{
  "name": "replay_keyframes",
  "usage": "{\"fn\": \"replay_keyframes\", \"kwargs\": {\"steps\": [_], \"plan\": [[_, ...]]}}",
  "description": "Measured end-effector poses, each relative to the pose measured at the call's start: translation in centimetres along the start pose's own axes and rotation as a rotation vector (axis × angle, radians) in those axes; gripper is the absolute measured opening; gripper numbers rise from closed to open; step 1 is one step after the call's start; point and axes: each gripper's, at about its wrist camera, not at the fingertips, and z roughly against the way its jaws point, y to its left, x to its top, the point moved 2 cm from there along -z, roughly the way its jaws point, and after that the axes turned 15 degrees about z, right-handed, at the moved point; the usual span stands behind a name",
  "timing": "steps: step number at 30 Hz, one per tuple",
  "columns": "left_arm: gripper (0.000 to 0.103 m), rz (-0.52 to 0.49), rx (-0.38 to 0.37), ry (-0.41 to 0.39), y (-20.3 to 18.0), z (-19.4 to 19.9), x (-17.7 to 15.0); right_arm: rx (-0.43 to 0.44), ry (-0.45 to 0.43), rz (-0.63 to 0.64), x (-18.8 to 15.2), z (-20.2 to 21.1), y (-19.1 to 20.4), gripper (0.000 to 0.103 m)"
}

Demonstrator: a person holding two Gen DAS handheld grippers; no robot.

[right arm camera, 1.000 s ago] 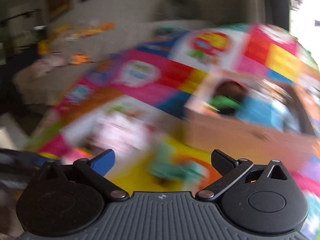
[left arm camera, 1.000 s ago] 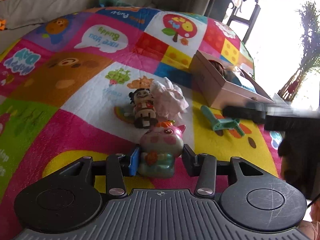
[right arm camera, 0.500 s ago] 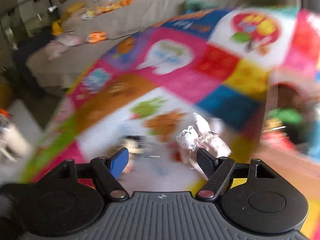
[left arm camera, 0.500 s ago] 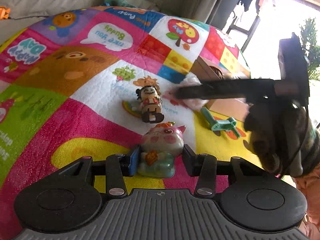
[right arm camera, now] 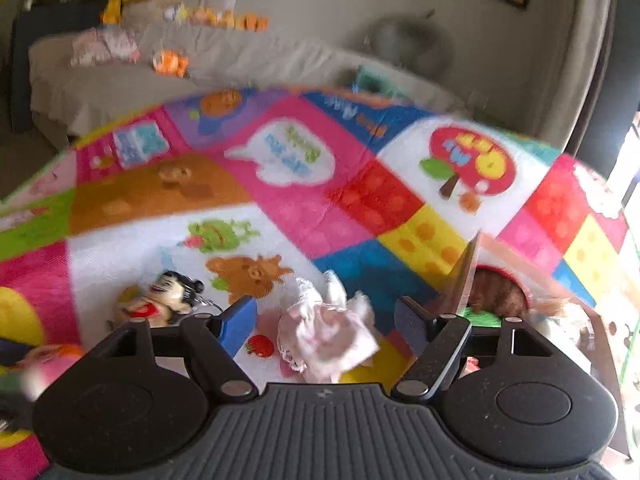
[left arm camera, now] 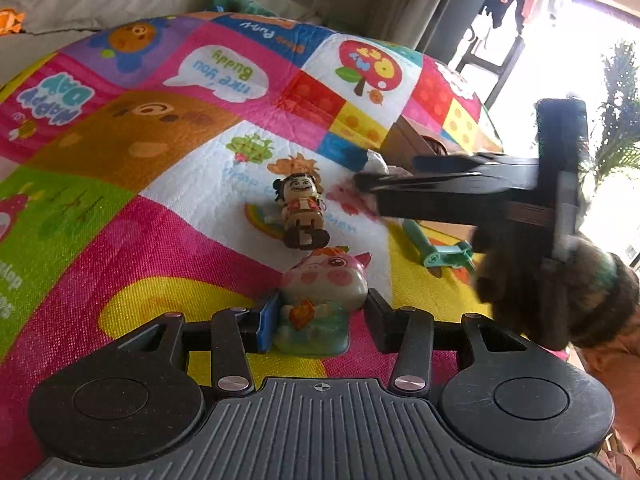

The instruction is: Organize objects

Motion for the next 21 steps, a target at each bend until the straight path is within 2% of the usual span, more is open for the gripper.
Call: {"fn": "replay_keyframes", "kwargs": {"steps": [1,2,4,7,11,14,18,20,21], "plan": [[0.050,0.001,0.001,0.001,0.0,0.0,0.0,0.009,0.035,-0.004,0.1,-1.1,0.2,0.061],[0.050,0.001,0.002,0.002,0.0,0.0,0.0,0.017,0.063,-0.009,0.0,-1.8,0.3,0.060],[0.050,0.000,0.002,0.001,0.0,0.0,0.0,-0.015,0.064,0.027,-0.2,-1.8,1.0,0.040],[0.050,-0.001,0.009,0.002,-0.1,0.1,0.1,0.049,0.047,0.018,-0.5,0.0,1.1,0.030],[0.050,-0.005,0.023,0.003,-0.3,0.0,0.0,0.114,-0.018,-0.033,-1.5,4.2,0.2,0.028],[0.050,-0.010,0.038,0.004,-0.5,0.0,0.0,0.163,-0.043,-0.112,-3.5,7.5,-1.2,0.028],[0.050,-0.025,0.064,0.005,-1.2,-0.1,0.0,0.220,-0.019,-0.220,-7.2,10.3,-2.7,0.028],[0.050,-0.029,0.036,0.030,-1.8,-0.4,-0.1,0.208,0.003,-0.232,-9.3,11.2,-2.7,0.029],[0.049,-0.029,0.015,0.048,-2.2,-0.7,-0.1,0.184,0.014,-0.226,-10.3,11.5,-2.6,0.035]]}}
